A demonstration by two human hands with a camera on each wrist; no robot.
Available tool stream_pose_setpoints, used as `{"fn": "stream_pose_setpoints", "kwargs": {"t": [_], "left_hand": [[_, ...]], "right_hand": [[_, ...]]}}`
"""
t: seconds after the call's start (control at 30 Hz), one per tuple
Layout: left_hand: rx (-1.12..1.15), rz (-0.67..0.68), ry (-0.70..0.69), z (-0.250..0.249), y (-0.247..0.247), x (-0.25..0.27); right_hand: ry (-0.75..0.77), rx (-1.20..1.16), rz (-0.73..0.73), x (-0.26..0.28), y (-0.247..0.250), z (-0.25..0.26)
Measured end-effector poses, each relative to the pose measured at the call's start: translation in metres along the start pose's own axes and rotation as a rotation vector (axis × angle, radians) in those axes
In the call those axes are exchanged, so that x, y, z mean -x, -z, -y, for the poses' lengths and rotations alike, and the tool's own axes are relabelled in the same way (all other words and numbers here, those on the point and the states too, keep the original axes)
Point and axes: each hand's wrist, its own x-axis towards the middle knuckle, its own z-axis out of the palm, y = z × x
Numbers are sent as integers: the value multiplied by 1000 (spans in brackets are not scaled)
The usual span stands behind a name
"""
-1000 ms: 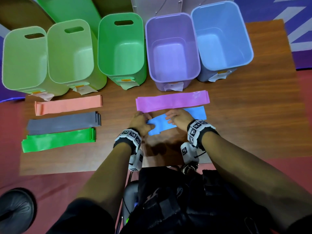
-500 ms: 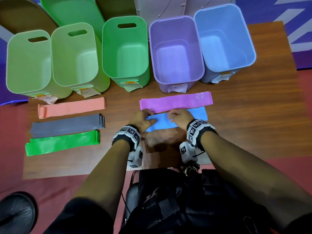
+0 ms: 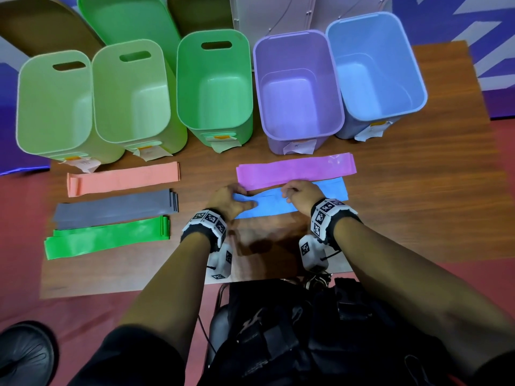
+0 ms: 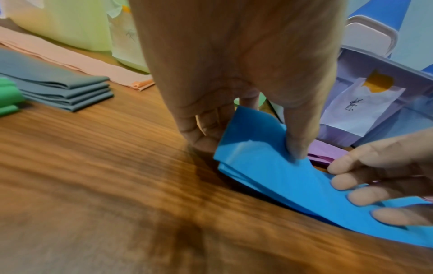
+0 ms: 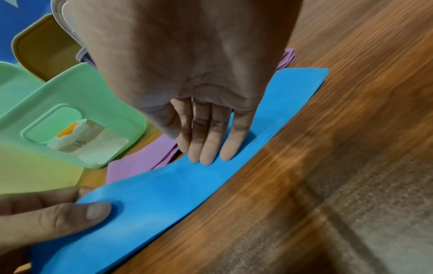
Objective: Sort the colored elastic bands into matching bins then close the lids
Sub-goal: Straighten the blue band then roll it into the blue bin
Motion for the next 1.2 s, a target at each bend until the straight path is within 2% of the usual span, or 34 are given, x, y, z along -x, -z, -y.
{"fn": "stream_pose_setpoints", "kwargs": {"t": [0.17,0.3,0.4,0.53,0.67,0.8,1.2], "left_hand": [[-82,12,26,1,10,4],[-84,13,5,9,12,3],[-44,-32,-16,14,10,3],[-27,-105,10,23,16,4],[62,-62,28,38,26,3],[148,-42,12,48,46,4],[65,-3,6,65,127,11]], "right_hand": [[-11,-14,-5,-2,-3,10],[-33,-109,69,0,-13,18],[-59,-147,101,1,-19,20],[-97,-123,71,1,-24,24],[-114,-67,71,-2,-34,43],[-96,-31,97,-1,-55,69],[-19,-1,67,7,-108,137]]}}
